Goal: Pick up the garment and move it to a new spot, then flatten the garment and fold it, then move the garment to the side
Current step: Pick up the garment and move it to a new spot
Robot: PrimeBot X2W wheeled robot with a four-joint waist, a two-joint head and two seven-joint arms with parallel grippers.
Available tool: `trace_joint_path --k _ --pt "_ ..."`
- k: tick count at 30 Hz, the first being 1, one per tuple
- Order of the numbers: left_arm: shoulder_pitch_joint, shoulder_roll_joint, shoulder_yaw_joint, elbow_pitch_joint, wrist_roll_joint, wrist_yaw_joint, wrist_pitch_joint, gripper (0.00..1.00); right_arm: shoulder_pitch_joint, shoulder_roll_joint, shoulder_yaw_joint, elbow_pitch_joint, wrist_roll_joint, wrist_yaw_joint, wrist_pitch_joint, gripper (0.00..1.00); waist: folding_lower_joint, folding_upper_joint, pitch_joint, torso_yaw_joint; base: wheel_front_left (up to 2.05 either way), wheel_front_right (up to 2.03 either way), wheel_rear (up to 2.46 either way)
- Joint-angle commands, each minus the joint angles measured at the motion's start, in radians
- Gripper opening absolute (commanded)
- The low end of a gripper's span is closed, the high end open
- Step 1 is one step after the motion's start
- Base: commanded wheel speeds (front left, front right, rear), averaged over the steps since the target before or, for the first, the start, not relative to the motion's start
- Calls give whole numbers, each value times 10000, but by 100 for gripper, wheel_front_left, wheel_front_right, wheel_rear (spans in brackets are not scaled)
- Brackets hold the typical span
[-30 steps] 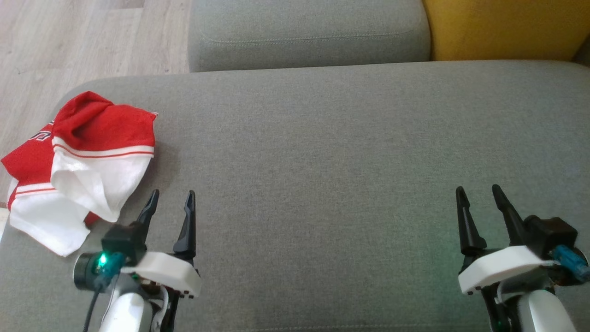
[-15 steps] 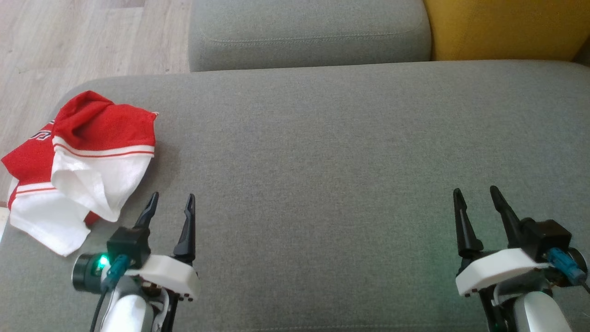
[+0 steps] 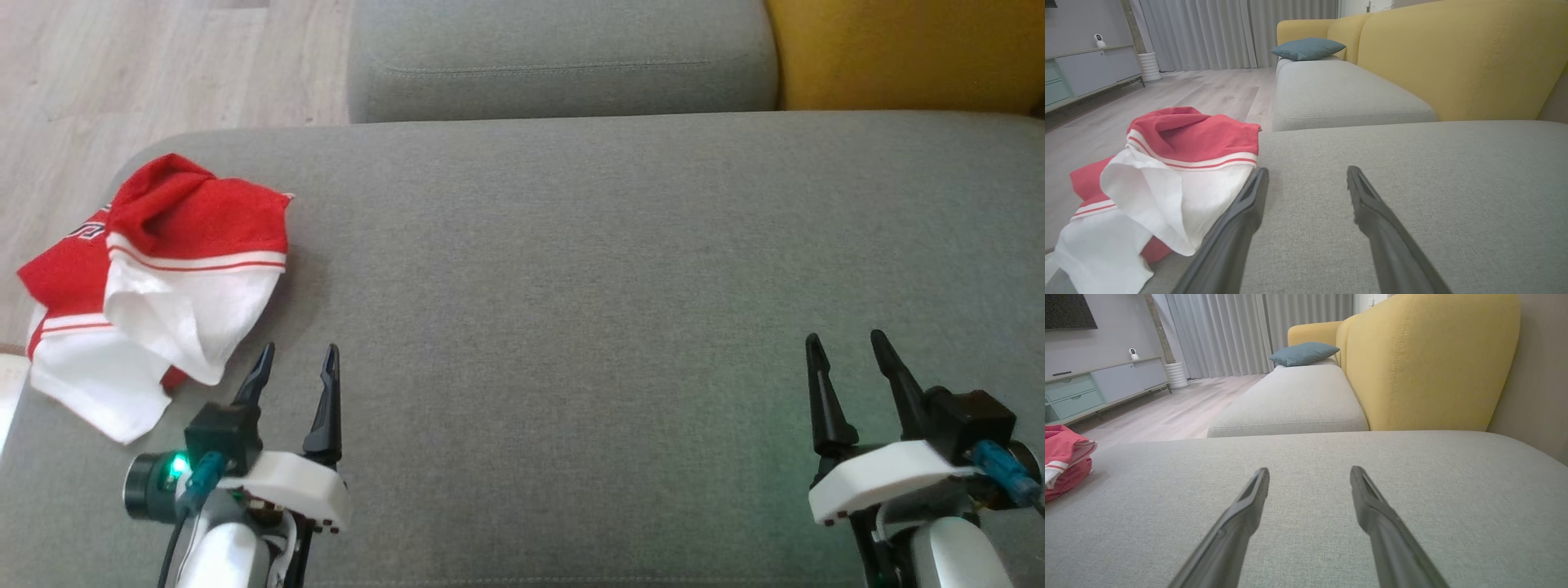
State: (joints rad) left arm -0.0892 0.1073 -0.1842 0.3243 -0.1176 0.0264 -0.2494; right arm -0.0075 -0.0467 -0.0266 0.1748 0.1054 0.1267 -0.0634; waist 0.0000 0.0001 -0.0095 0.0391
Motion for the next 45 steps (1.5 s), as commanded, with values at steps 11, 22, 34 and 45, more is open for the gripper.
trace_joint_path --k 11,22,34,45 --pt "-906 53 363 -276 -30 -75 -124 100 -183 -37 634 -815 83 40 21 100 0 -1 88 1476 0 0 0" --pt "-983 210 651 -467 -36 -80 -124 100 -257 -36 1060 -1315 100 40 291 100 0 -1 247 3271 0 0 0" --pt "-1022 216 842 -630 48 -57 -124 100 -449 -39 1260 -1594 11 40 488 100 0 -1 620 3779 0 0 0" --pt "-3498 307 811 837 -333 -770 37 100 -1206 -667 1139 -2552 -112 40 1245 100 0 -1 2952 2992 0 0 0"
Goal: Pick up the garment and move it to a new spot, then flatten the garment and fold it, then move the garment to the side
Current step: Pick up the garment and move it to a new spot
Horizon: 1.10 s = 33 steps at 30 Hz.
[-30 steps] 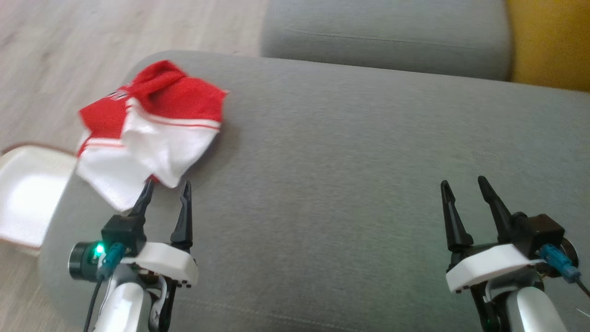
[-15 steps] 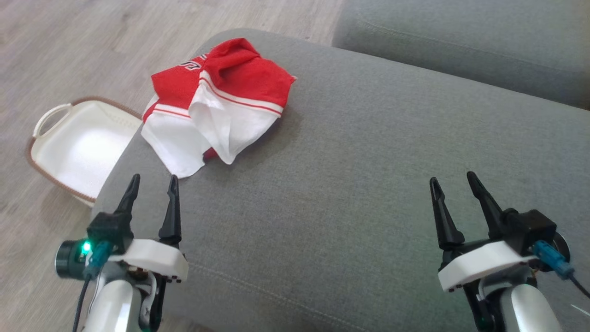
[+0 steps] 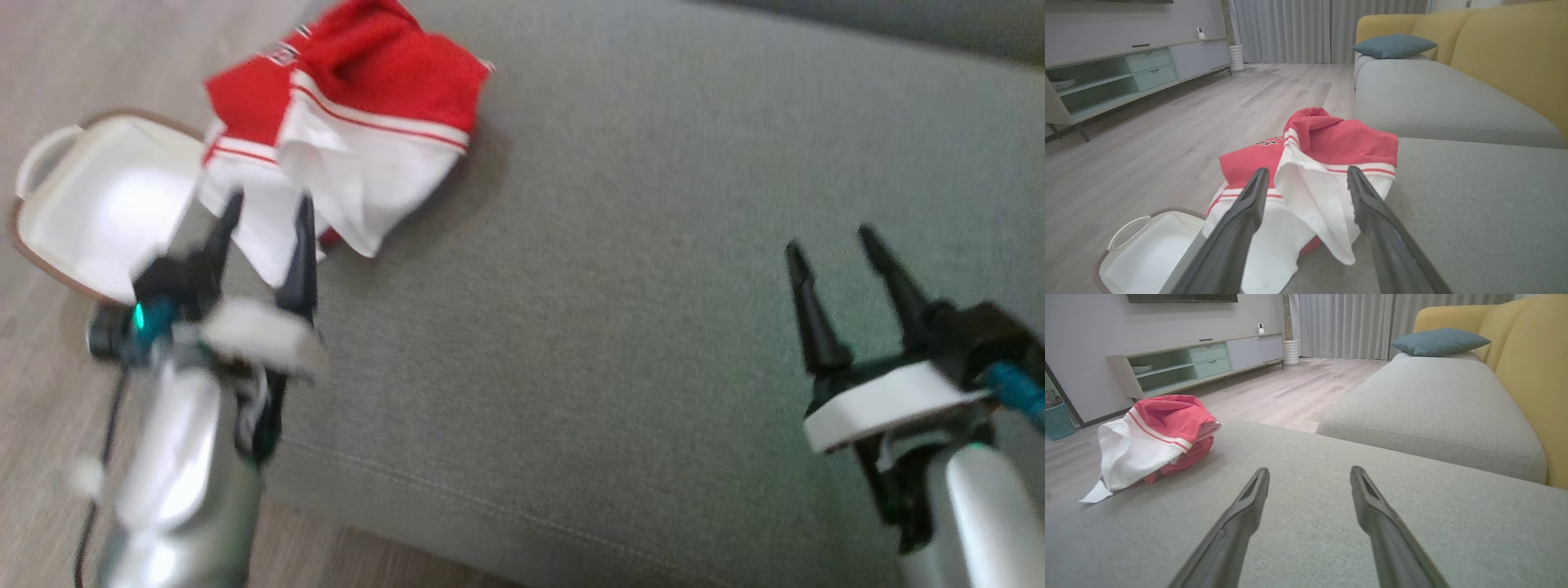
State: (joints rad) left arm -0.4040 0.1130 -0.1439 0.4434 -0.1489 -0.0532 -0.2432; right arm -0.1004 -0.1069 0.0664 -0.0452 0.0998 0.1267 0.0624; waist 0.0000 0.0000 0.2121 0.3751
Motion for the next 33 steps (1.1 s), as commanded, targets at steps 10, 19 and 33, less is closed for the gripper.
trace_joint_path --k 10,19,33 --pt "-3645 796 850 3428 -709 -351 556 100 -707 -455 133 -851 53 40 282 100 0 0 2269 -1188 0 0 0" --pt "-5191 1157 1043 5895 -1127 -393 1814 0 -730 -428 106 -844 117 40 260 100 0 0 2379 -1380 0 0 0" --pt "-5033 1520 387 4788 -325 167 -97 0 -351 -27 -148 -689 192 40 -62 100 0 0 785 -1178 0 0 0"
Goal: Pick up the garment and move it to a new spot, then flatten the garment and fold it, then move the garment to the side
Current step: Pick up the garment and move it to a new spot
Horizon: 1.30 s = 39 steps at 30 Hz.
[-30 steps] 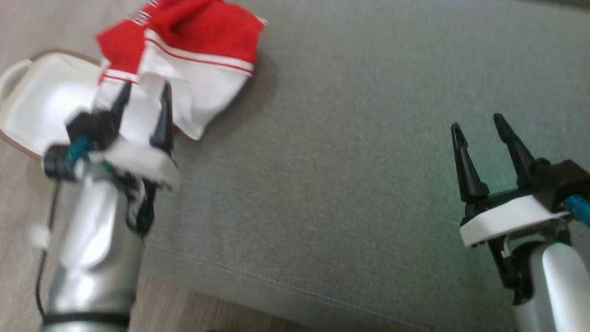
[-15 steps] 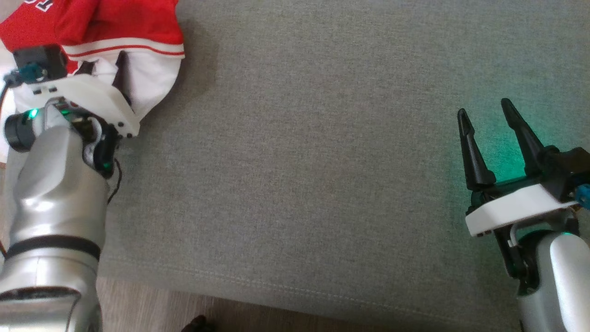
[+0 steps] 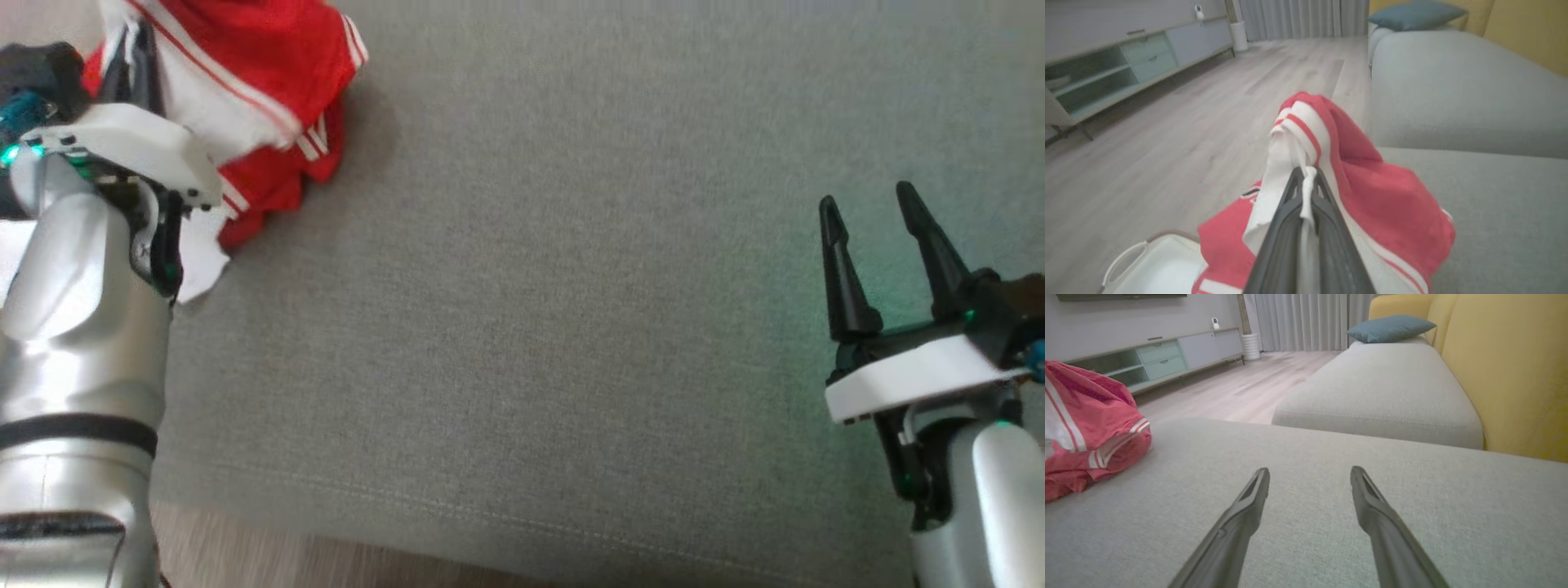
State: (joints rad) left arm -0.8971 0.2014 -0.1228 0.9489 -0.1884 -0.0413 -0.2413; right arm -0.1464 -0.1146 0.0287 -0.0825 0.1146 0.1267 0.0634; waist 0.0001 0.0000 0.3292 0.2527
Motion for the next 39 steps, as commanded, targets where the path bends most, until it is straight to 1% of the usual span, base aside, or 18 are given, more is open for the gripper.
trace_joint_path --k 1,4,8,12,17,20,24,30,32,33,34,35,39 --pt "55 634 164 -621 100 104 -148 0 166 99 225 -308 45 40 -86 100 -1 0 -572 32 0 0 0" --pt "695 663 145 -1796 145 186 -187 0 373 243 208 -270 71 40 -155 100 -1 0 -1179 -39 0 0 0" --pt "1871 562 39 -3566 131 250 -195 0 721 418 195 -244 129 40 -198 100 -1 0 -1908 -232 0 0 0" --pt "3113 377 -209 -5488 85 327 249 0 1033 532 197 -283 202 40 -184 100 -1 0 -2373 -547 0 0 0" --pt "4459 -29 -790 -7753 -4 335 1048 0 1238 606 262 -390 276 40 -133 100 -1 0 -2540 -1254 0 0 0" --pt "4925 -384 -1310 -8586 -68 232 1387 0 1194 624 319 -487 282 40 -109 100 -1 0 -2454 -1881 0 0 0" --pt "5058 -887 -2130 -8857 -154 -21 1634 0 1011 636 385 -570 319 40 -106 100 -1 0 -2196 -2903 0 0 0" --pt "4491 -1359 -3428 -8510 -265 -295 1599 0 841 641 484 -546 596 40 -213 100 -1 0 -1736 -4496 0 0 0" --pt "4211 -1434 -3810 -8374 -352 -318 1531 0 828 641 517 -511 717 40 -272 100 -1 0 -1561 -4950 0 0 0" --pt "4211 -1434 -3810 -8374 -352 -318 1531 0 828 641 517 -511 717 40 -272 100 -1 0 -1561 -4950 0 0 0" --pt "4051 -1458 -3996 -8296 -401 -316 1502 0 818 641 525 -487 745 40 -300 100 -1 0 -1461 -5166 0 0 0" --pt "3702 -1488 -4333 -8166 -507 -273 1446 0 773 642 547 -431 862 40 -374 100 -1 0 -1230 -5574 0 0 0" --pt "2958 -1506 -4906 -7945 -805 -87 1359 0 634 642 571 -291 1083 40 -594 100 -1 0 -713 -6200 0 0 0"
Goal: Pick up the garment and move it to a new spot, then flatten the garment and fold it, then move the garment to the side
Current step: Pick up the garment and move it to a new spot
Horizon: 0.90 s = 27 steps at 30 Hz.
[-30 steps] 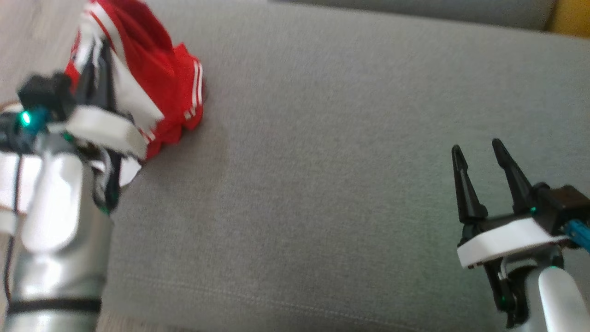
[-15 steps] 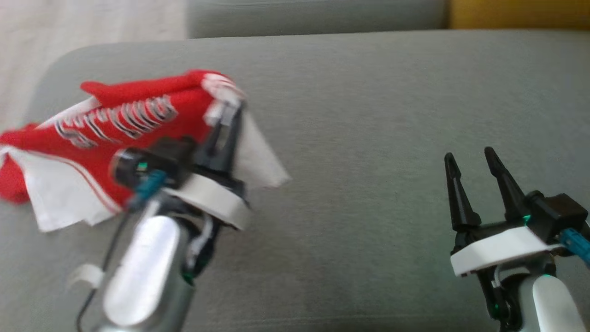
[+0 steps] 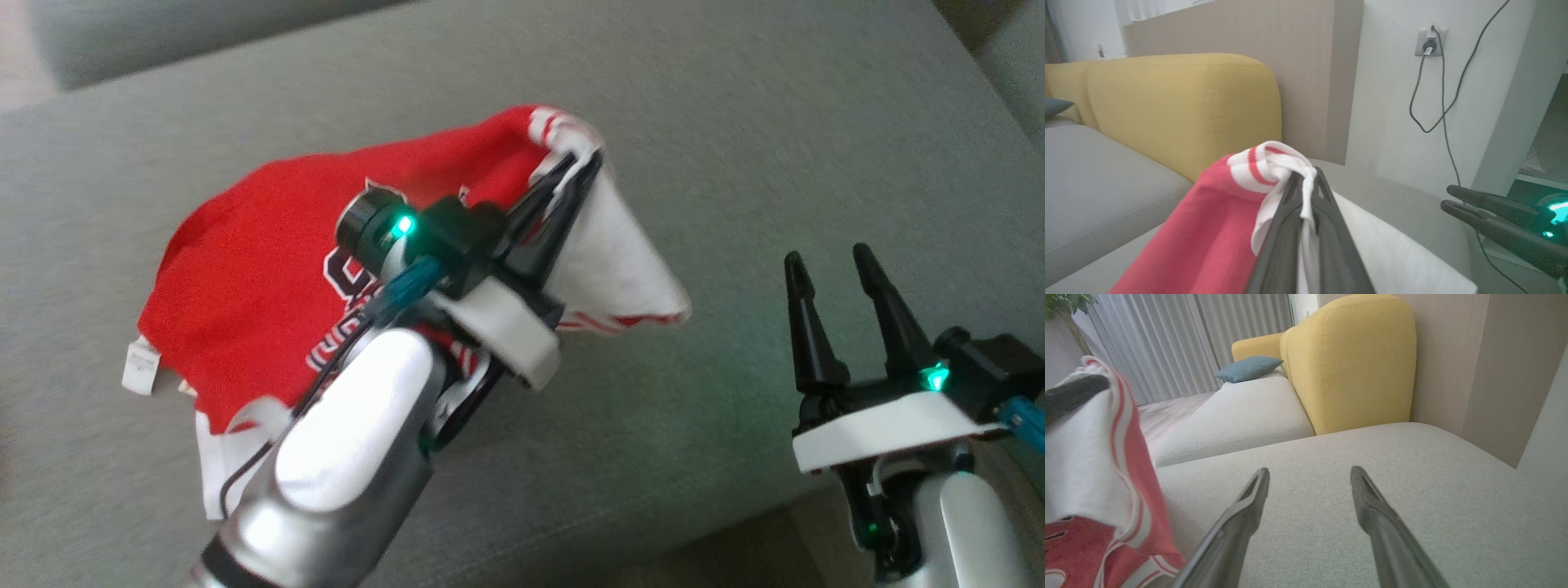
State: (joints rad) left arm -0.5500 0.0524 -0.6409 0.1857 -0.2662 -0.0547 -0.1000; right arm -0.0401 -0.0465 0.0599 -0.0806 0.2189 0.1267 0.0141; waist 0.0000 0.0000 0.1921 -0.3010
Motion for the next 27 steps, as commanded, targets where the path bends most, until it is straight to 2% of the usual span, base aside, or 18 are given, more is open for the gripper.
trace_joint_path --k 1,5,10,11,12,13,21,27 --pt "-709 -17 145 -237 -83 113 -54 0 -460 -39 269 -267 103 40 -160 100 0 0 795 -784 0 0 0" --pt "-1449 -19 -180 536 -177 321 94 0 -615 -38 353 -44 355 40 -434 100 0 0 1340 -1141 0 0 0" --pt "-2032 -20 -390 2129 -224 302 385 0 -844 -38 551 320 623 40 -813 100 0 0 1774 -1337 0 0 0" --pt "-2102 -20 -417 2390 -236 299 350 38 -884 -38 576 398 645 40 -874 100 0 0 1812 -1343 0 0 0" --pt "-2155 -21 -457 2618 -258 284 302 91 -923 -38 591 474 662 40 -930 100 0 0 1838 -1333 0 0 0" --pt "-2236 -21 -568 2929 -284 274 145 100 -991 -38 605 606 670 40 -1014 100 0 0 1858 -1260 0 0 0" --pt "-1804 31 -562 3365 -558 621 -833 100 -1096 -38 470 782 266 40 -1000 100 0 0 1232 -416 0 0 0" --pt "-974 470 28 2743 -642 1291 -1482 100 -869 -38 209 629 -117 40 -676 100 0 0 526 641 0 0 0"
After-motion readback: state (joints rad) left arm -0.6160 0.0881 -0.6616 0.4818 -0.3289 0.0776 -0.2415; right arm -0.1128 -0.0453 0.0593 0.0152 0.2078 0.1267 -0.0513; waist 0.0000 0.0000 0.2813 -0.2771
